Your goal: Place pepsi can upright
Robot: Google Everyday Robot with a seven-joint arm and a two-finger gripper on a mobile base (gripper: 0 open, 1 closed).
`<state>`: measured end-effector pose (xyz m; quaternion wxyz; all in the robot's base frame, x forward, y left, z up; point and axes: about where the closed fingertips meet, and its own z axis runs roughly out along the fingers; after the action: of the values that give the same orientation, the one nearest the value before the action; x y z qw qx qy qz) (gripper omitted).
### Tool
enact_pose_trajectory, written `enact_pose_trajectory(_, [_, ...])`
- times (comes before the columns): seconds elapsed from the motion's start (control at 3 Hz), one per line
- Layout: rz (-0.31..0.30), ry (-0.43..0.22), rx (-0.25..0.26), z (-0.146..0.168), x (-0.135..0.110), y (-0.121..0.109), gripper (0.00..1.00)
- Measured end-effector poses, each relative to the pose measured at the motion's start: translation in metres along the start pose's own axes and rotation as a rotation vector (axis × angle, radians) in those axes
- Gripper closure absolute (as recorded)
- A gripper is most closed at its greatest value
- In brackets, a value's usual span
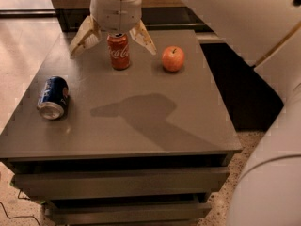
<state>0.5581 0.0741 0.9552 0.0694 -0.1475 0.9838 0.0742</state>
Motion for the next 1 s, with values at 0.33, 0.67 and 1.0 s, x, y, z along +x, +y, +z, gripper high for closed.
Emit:
enact_pose_trajectory(0.33, [0.013,0.020,-0.019,0.019,0.002,0.016,0.00])
enact_pose_trajectory(0.67, [0.031,0.031,-0.011,0.028,0.006,0.035,0.00])
enact_pose_trajectory(1.0, [0.018,0.025,-0.020,0.034,0.000,0.059,0.00])
